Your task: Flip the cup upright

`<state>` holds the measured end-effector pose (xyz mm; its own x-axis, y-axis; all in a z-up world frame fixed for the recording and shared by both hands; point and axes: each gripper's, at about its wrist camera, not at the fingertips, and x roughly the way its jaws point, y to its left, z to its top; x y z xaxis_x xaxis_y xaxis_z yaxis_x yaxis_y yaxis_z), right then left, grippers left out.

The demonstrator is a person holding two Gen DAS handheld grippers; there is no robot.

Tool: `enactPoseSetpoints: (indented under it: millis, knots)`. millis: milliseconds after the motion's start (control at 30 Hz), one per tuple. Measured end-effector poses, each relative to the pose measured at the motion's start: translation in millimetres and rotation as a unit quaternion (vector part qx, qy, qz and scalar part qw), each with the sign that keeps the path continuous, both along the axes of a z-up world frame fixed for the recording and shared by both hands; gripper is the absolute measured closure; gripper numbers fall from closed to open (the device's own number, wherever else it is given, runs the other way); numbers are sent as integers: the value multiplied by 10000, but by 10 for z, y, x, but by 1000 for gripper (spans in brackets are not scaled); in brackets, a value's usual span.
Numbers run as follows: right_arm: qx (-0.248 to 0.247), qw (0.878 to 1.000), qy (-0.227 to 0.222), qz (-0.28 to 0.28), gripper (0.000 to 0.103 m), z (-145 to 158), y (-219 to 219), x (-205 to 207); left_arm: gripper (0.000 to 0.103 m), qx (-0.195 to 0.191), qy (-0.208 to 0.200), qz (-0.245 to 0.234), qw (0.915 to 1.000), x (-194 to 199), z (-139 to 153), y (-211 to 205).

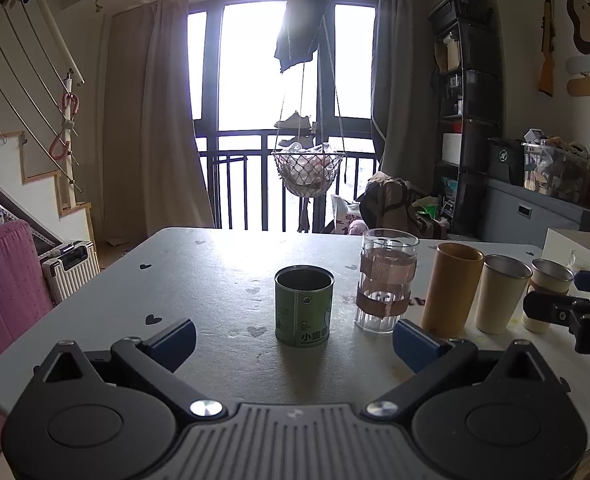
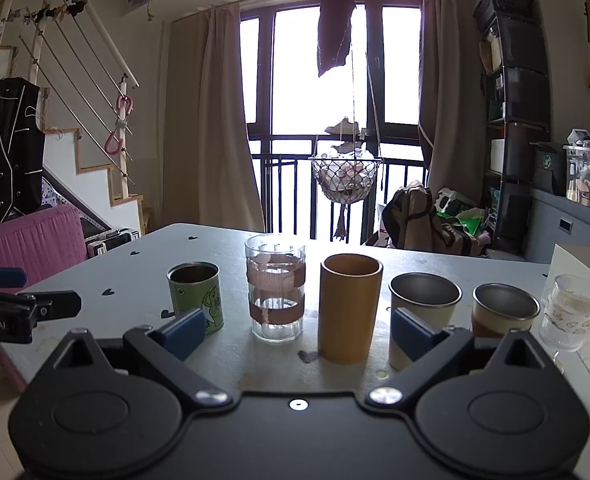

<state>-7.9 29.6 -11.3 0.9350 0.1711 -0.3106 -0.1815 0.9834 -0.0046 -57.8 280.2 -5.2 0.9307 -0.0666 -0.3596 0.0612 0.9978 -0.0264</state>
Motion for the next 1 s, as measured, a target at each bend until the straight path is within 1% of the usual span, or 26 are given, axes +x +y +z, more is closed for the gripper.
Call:
enactPoseSetpoints:
  millis: [1000]
  knots:
    - [-18,10000,-12,-2,2,3,0,-13,0,-2,8,7,10000,-10,0,3]
